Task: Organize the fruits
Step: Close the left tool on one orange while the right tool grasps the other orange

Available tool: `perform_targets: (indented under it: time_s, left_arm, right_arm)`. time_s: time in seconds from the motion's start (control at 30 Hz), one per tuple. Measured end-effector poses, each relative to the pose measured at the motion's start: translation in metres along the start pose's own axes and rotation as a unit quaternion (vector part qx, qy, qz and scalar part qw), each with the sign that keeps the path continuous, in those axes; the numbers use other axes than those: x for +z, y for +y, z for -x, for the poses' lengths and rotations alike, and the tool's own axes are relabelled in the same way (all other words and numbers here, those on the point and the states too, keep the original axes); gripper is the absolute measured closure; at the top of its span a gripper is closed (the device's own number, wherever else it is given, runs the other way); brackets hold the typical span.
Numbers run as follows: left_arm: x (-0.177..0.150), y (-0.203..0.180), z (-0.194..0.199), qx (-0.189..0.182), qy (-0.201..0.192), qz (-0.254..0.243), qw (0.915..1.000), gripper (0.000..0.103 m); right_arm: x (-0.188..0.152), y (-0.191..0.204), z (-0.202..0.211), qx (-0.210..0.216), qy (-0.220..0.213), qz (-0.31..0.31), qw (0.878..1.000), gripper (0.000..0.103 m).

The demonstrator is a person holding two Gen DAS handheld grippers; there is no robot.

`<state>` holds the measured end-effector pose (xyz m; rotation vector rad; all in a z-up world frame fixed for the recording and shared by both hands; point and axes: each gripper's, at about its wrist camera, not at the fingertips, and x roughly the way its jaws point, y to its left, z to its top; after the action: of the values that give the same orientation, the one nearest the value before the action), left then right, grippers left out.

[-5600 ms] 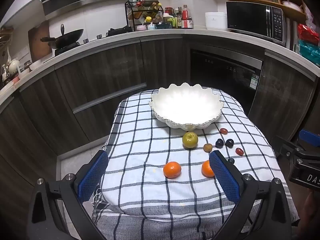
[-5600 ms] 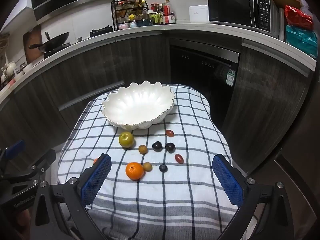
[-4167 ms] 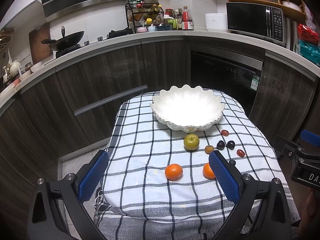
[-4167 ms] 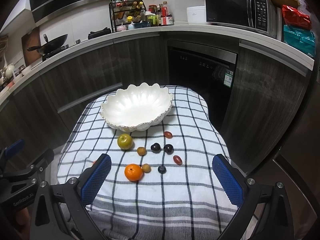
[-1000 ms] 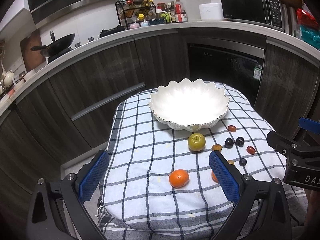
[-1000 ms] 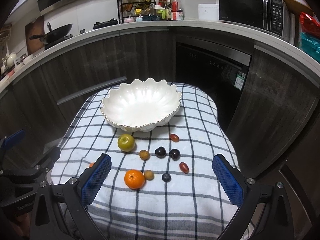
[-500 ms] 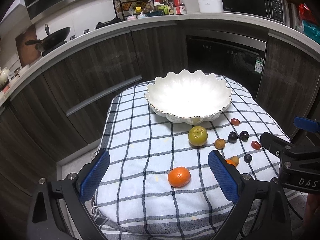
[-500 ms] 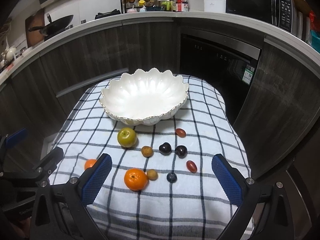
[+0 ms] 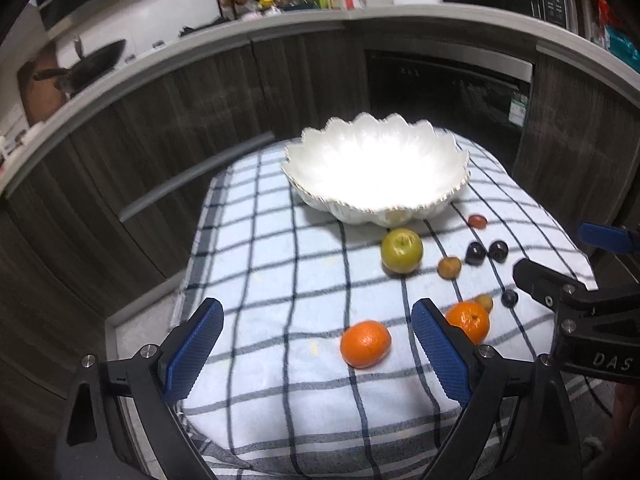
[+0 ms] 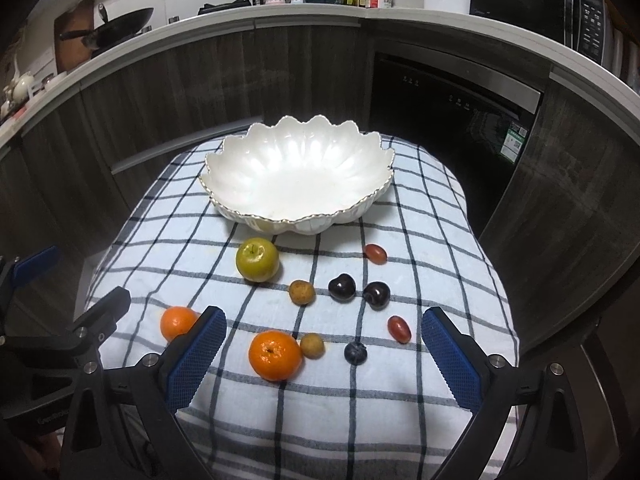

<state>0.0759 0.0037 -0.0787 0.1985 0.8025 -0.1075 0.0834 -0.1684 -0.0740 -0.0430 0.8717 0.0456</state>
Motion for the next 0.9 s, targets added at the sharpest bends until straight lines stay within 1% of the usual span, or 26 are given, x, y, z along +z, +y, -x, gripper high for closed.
perform_targets:
  time_s: [0.1, 0.2, 0.4, 0.63, 0.73, 0.9]
  left_arm:
    - [-0.004, 0.0, -0.011, -0.016, 0.016, -0.007, 0.9997, 0.006]
    - [-0.008, -0.001, -0.021, -0.024, 0.028, -0.013, 0.9992, 0.007]
    - [-0.015, -0.004, -0.035, -0.034, 0.045, -0.023, 0.9981, 0.007]
    - [-0.019, -0.006, -0.05, -0.04, 0.06, -0.034, 0.9968, 0.013]
    - [-0.022, -0.007, -0.057, -0.043, 0.066, -0.037, 0.9962, 0.014]
    - [-0.025, -0.012, -0.068, -0.048, 0.075, -0.048, 0.9949, 0.018]
  right_arm:
    - [-0.002, 0.002, -0.01, 0.004, 0.014, 0.001, 1.0, 0.011]
    - [-0.006, 0.005, -0.018, 0.011, 0.028, 0.005, 1.0, 0.016]
    - [-0.009, 0.007, -0.029, 0.019, 0.045, 0.006, 0.999, 0.017]
    - [-0.013, 0.014, -0.042, 0.027, 0.063, 0.013, 0.998, 0.018]
    - [-0.014, 0.016, -0.046, 0.029, 0.069, 0.016, 0.997, 0.018]
    - [-0.017, 0.019, -0.058, 0.035, 0.086, 0.014, 0.996, 0.025]
